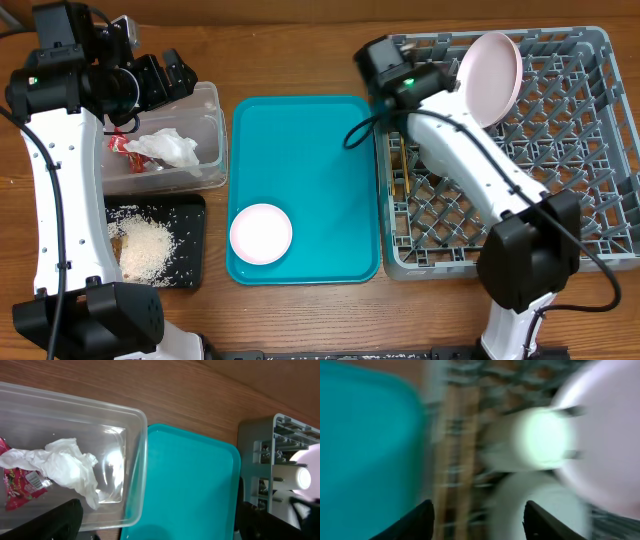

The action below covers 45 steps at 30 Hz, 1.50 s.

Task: Sort waste into correct bins and load items into the dishwasher
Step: 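Stand the plate upright at the back of the rack and release, then move right gripper to the pink bowl on the teal tray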

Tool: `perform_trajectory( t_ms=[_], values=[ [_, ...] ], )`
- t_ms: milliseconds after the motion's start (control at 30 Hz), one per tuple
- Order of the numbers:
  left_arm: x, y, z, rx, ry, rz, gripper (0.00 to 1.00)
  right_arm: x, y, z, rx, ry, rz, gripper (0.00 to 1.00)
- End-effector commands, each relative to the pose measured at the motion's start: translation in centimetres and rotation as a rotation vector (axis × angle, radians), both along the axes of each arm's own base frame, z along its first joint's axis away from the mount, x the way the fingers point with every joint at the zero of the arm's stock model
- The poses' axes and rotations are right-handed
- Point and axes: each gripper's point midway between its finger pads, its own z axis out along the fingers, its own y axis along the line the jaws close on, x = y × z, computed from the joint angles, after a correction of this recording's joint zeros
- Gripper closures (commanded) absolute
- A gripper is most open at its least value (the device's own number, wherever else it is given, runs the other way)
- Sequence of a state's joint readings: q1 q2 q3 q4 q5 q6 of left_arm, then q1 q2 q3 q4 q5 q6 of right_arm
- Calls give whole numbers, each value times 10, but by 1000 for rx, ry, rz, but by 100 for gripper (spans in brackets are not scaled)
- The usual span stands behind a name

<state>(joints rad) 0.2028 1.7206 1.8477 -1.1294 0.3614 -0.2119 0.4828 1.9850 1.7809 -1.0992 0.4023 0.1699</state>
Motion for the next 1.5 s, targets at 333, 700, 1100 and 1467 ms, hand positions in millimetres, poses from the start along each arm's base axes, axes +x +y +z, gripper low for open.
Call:
perform_trajectory(
  t_ms=[333,700,1100,1467],
  values=[
    [3,2,5,0,-12,21,0,-136,202,2,433,258,467,45],
    [3,2,5,0,-12,21,0,-202,255,-31,437,277,636,45],
    [3,2,5,0,-12,21,0,-190,244,-78,421,223,564,66],
    [3,2,5,0,-12,21,0,-158,210,-88,344,149,385,92]
  ],
)
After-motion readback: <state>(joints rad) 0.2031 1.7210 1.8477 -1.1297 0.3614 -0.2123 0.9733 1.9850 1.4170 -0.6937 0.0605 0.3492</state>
